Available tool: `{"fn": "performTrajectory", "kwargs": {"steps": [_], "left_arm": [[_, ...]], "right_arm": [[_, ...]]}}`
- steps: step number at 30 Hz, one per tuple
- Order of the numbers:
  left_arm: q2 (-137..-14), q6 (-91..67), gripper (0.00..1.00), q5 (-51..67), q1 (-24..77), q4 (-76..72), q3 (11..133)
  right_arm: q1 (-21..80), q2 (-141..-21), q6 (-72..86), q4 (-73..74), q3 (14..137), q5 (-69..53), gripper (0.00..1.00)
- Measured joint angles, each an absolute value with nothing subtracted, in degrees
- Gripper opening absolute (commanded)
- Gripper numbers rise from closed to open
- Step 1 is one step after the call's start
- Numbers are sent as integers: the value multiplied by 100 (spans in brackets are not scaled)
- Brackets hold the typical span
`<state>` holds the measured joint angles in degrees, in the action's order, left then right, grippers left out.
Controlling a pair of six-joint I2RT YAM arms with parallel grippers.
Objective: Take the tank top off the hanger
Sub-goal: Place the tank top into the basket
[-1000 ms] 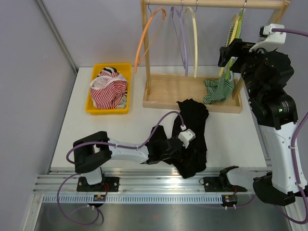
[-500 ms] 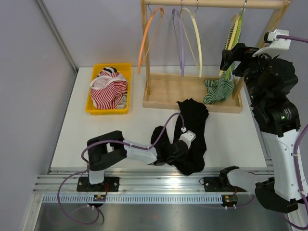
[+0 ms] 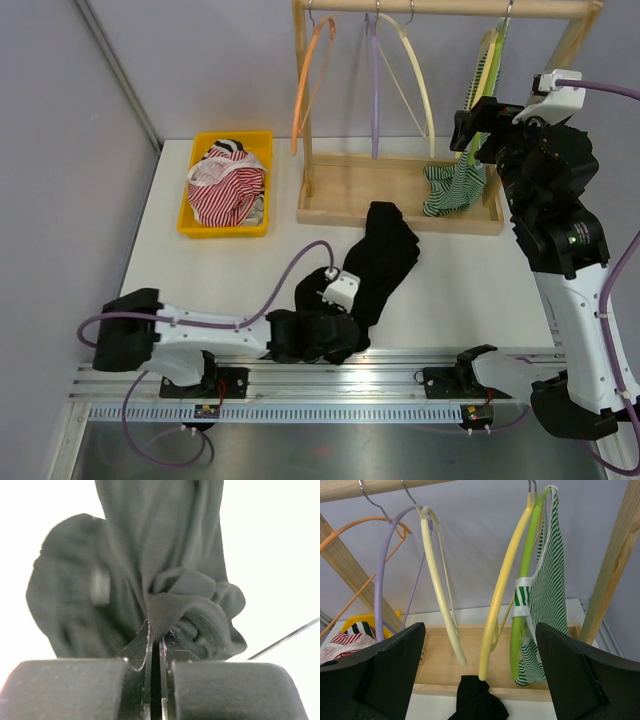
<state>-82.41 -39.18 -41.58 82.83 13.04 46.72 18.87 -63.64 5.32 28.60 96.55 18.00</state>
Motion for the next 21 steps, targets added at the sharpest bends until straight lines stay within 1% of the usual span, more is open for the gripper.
{"fn": "performTrajectory", "kwargs": {"steps": [3, 6, 10, 14, 16, 18, 19, 21], "left_arm": [[-7192, -4536, 0, -4965, 8549, 2414, 4703], [-6412, -5192, 0, -5686, 8748, 3688, 4969], [-5798, -5850, 0, -6549, 8796, 5290, 5673], [-5513, -5826, 0, -7345, 8683, 6130, 6416], [-5433, -5485, 0, -7612, 8468, 6075, 6641], [-5253, -4515, 0, -7734, 8097, 5496, 6648], [-5076, -3765, 0, -7651, 7832, 4683, 6493], [-4737, -2751, 0, -7376, 7312, 3548, 6128]], "right_arm": [[1887, -6359, 530, 2794, 9539, 1865, 100], [1887, -6359, 528, 2724, 9432, 1916, 100], [1887, -6359, 528, 2630, 9277, 1990, 99], [1887, -6346, 521, 2532, 9063, 2045, 99], [1887, -6335, 521, 2508, 8973, 2047, 99], [1887, -6320, 523, 2504, 8890, 2047, 99], [1887, -6305, 523, 2486, 8840, 2047, 99], [1887, -6274, 528, 2462, 8768, 2047, 99]]}}
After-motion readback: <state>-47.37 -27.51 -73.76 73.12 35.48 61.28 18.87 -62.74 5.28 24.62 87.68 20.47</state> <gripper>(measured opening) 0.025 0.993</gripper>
